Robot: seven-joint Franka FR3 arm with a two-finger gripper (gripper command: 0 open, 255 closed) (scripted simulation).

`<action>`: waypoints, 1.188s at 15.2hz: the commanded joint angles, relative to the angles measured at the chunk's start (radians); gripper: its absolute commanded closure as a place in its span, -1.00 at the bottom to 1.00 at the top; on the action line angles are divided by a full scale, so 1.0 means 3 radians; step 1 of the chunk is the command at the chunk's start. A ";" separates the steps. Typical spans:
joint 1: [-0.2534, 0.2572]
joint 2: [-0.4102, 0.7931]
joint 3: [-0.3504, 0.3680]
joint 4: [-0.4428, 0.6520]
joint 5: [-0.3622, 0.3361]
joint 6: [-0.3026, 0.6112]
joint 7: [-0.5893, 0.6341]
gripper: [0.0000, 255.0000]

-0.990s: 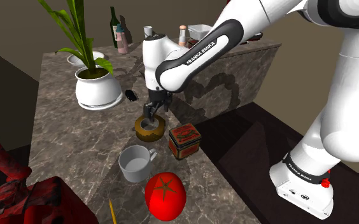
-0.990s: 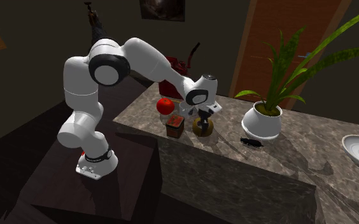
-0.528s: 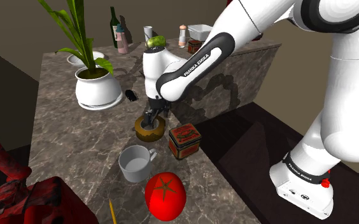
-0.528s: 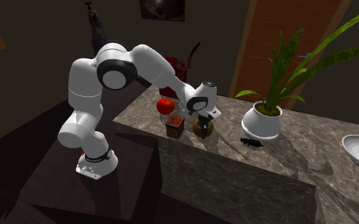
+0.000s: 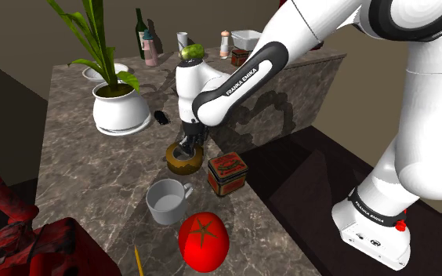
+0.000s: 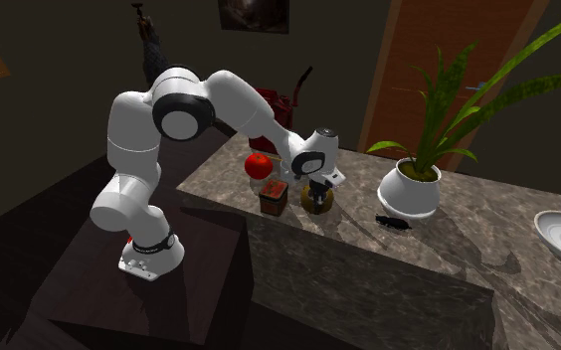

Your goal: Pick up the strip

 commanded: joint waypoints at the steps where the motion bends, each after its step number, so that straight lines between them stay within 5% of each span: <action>1: 0.0001 0.0002 0.0001 -0.0002 0.0000 0.0000 0.0000 1.00; 18: -0.0083 -0.0444 0.0109 0.0114 0.0223 -0.0537 -0.0157 1.00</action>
